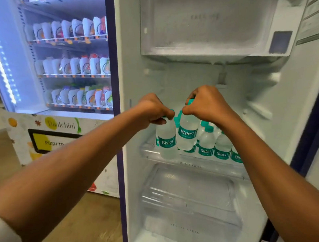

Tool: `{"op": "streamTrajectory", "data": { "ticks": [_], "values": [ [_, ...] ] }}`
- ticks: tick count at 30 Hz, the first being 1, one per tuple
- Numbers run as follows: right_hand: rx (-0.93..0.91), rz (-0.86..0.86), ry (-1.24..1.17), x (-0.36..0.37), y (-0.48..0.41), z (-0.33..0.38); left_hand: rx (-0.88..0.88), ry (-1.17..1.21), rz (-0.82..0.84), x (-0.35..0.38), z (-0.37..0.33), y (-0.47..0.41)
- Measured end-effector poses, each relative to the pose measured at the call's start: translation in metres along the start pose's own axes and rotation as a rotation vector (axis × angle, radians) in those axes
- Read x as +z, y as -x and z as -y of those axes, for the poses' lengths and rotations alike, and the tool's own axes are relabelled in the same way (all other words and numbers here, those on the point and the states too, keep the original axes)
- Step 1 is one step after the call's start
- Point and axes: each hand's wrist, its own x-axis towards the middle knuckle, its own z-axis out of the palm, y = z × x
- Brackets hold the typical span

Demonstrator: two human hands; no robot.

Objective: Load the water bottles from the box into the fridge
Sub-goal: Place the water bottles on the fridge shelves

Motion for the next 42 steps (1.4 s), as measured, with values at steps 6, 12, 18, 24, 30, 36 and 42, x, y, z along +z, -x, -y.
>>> {"op": "streamTrajectory", "data": {
  "ticks": [6,12,18,24,30,36,42],
  "values": [
    [0.016,-0.045,0.023,-0.001,-0.031,-0.012,0.099,0.038,-0.080,0.007,-0.030,-0.037],
    [0.062,-0.113,0.031,-0.004,-0.060,-0.030,0.167,0.066,-0.150,0.018,-0.050,-0.078],
    [0.072,-0.240,0.002,-0.009,-0.093,-0.044,0.209,0.116,-0.224,0.030,-0.063,-0.125],
    [0.117,-0.307,0.058,-0.013,-0.129,-0.058,0.209,0.127,-0.221,0.047,-0.076,-0.164],
    [0.196,-0.262,0.083,-0.002,-0.166,-0.083,0.196,0.085,-0.164,0.067,-0.084,-0.203],
    [0.272,-0.152,0.112,0.017,-0.197,-0.113,0.194,0.001,-0.055,0.088,-0.083,-0.238],
    [0.346,0.032,0.169,0.036,-0.218,-0.135,0.152,-0.155,0.032,0.117,-0.070,-0.263]
  ]
}}
